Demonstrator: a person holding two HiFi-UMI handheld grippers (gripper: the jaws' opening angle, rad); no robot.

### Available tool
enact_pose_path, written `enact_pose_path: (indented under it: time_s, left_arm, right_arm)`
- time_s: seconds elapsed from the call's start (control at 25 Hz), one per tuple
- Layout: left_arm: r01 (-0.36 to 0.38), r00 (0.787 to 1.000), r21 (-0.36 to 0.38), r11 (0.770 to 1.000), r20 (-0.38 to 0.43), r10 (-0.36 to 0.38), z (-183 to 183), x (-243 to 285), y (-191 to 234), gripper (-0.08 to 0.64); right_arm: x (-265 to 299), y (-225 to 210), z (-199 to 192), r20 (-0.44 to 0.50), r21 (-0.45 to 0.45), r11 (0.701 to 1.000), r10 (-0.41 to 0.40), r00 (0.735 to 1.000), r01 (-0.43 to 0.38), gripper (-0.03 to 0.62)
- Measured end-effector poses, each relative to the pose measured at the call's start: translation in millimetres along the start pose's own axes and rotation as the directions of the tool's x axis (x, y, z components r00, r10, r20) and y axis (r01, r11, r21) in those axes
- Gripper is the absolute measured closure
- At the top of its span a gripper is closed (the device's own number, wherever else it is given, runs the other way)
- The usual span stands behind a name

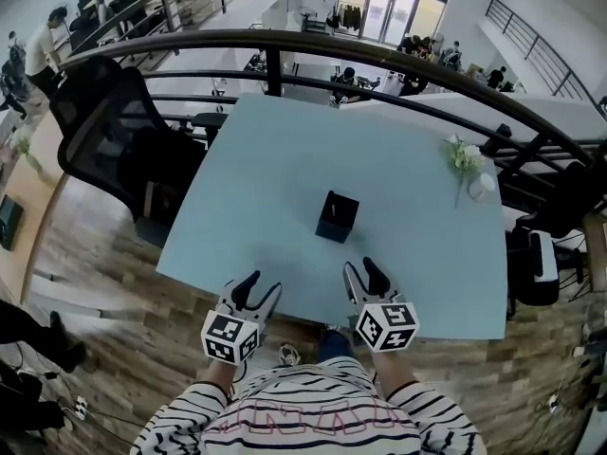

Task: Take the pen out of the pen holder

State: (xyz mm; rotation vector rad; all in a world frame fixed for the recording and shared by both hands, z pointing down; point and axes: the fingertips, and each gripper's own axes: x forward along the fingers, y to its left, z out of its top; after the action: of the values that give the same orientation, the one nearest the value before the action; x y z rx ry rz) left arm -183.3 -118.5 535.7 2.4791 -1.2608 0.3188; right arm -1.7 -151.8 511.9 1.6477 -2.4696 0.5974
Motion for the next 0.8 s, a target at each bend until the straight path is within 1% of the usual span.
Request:
enact_pose_path:
  time_s: [0.16,0.48,0.8]
  left_arm:
    - [0.019,1.0,0.009,1.0,-0.002,-0.019,7,17,0,0.367]
    - [0.003,1.0,0.016,1.0,-0.005,-0.003,24,57,-1,0.367]
    - [-0.013,1.0,0.003,1.0,-0.021,0.013,36,89,11,0.367]
  right_arm:
    - [11,-10,6,0.003,-0.009,1.0,-0.003,1.0,0.003,0.402]
    - [43,-40,20,-0.015,-0.027,0.999,0.037,0.999,-0.037,0.402]
    - [89,-53,38,-0.05,-0.078,0.993,0.084,0.995,-0.088,0.403]
